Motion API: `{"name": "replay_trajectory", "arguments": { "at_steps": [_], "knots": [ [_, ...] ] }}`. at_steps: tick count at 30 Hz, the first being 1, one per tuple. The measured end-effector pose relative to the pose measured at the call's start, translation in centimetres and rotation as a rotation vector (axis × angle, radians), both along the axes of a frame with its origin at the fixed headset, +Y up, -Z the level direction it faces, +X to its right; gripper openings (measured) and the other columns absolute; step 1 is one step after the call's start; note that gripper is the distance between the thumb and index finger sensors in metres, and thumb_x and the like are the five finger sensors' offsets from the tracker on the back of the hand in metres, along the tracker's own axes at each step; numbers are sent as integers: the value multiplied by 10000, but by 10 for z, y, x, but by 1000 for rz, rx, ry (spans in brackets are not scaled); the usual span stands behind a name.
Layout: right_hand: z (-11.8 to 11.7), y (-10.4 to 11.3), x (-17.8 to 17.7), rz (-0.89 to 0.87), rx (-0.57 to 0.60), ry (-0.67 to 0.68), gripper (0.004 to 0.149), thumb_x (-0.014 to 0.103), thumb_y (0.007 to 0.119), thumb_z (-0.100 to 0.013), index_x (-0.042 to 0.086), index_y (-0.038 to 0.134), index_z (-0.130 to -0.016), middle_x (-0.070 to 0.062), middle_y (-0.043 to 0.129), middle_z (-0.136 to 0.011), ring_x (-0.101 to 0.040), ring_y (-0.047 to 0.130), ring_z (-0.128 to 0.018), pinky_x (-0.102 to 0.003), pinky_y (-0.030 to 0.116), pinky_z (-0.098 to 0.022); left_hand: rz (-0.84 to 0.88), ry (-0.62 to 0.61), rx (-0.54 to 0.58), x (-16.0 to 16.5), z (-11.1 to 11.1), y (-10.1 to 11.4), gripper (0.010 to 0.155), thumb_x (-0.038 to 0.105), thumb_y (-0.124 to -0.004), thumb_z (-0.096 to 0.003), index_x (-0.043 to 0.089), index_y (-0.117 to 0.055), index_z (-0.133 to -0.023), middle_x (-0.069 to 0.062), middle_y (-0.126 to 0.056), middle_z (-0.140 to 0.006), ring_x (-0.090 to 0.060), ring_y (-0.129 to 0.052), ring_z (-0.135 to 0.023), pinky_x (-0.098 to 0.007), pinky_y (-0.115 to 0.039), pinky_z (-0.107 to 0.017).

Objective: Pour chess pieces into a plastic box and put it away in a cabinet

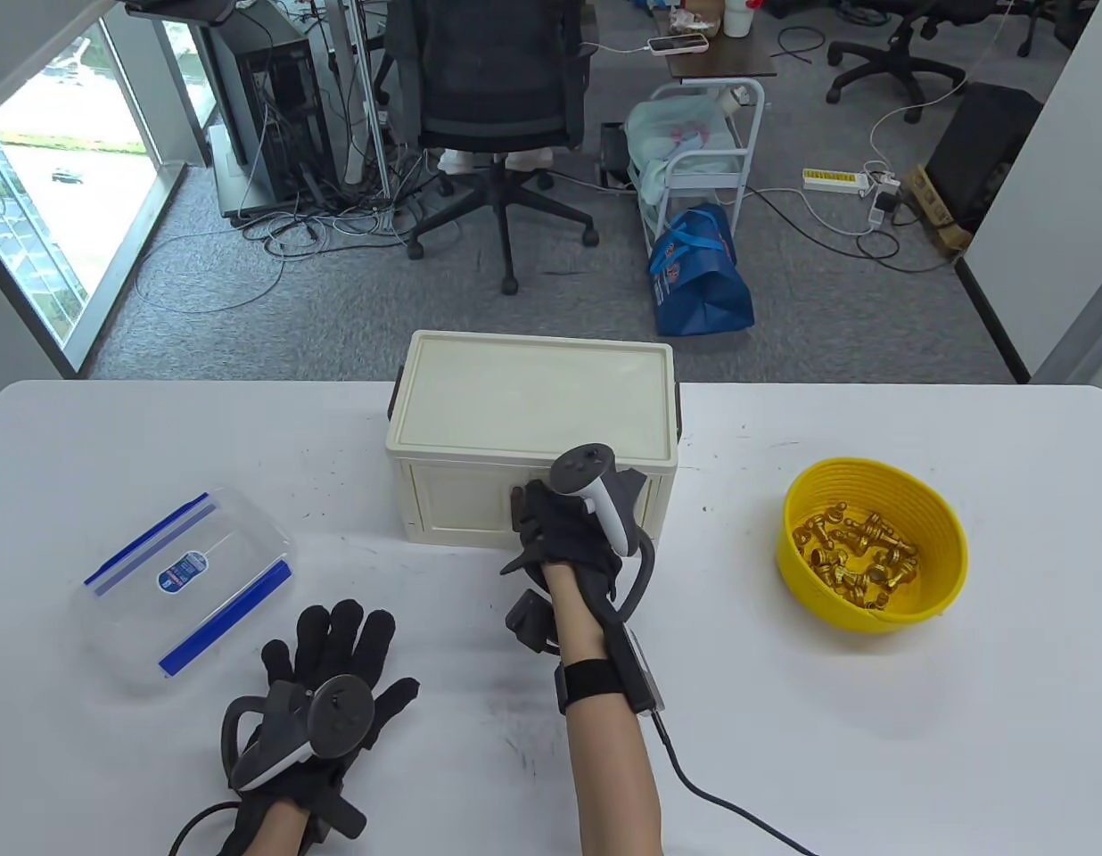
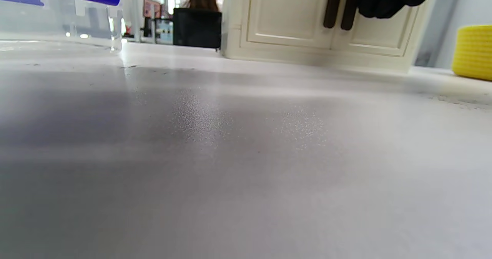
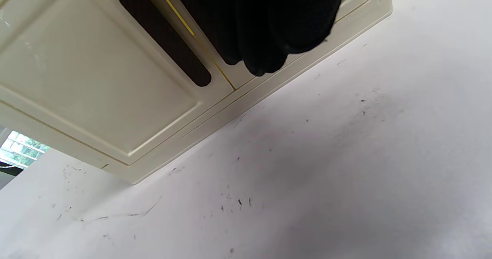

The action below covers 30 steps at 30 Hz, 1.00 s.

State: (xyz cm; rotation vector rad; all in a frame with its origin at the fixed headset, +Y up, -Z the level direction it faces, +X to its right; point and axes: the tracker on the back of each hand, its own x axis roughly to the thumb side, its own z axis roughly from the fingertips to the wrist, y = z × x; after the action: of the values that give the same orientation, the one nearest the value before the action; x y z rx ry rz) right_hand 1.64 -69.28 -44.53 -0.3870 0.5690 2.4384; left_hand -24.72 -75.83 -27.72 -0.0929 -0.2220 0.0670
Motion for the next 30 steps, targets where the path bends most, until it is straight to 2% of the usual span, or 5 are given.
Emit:
{"name": "replay_trajectory", "arguments": {
  "at_steps": [4, 10, 15, 24, 30],
  "knots": [
    [2, -1, -4, 19, 37, -35, 577, 461, 528, -665, -11, 702, -948, -179, 926, -779, -317, 992, -557, -381, 820, -408, -5, -2, -4, 1, 0, -1, 792, 651, -420, -650, 207, -269, -1288, -234, -221, -1318, -569, -185, -1135, -812, -262, -679],
    [6, 3, -3, 26, 33, -55, 566, 456, 565, -661, -7, 731, -941, -183, 943, -765, -326, 997, -544, -390, 822, -399, 2, 4, -8, 0, 0, -1, 790, 648, -422, -650, 207, -268, -1287, -236, -226, -1317, -569, -188, -1134, -812, -263, -678],
    [17, 5, 0, 81, 43, 4, 557, 452, 569, -654, 9, 737, -947, -175, 943, -778, -332, 992, -565, -401, 817, -414, 26, 2, -12, -2, 0, -1, 788, 645, -423, -652, 205, -269, -1287, -239, -226, -1316, -571, -188, -1132, -811, -262, -677],
    [65, -1, 32, 16, 129, 84, 546, 452, 613, -641, 39, 719, -982, -182, 916, -837, -369, 963, -636, -444, 796, -459, 27, -5, -24, 0, 0, -2, 788, 644, -423, -653, 205, -266, -1287, -238, -223, -1316, -570, -184, -1132, -810, -259, -678],
    [95, -7, 60, 22, 204, 110, 533, 439, 572, -643, 59, 718, -987, -173, 910, -857, -383, 953, -660, -463, 789, -473, 26, -11, -27, 2, 1, -3, 765, 634, -429, -658, 222, -286, -1287, -235, -230, -1316, -566, -188, -1133, -807, -261, -681]
  ]
}}
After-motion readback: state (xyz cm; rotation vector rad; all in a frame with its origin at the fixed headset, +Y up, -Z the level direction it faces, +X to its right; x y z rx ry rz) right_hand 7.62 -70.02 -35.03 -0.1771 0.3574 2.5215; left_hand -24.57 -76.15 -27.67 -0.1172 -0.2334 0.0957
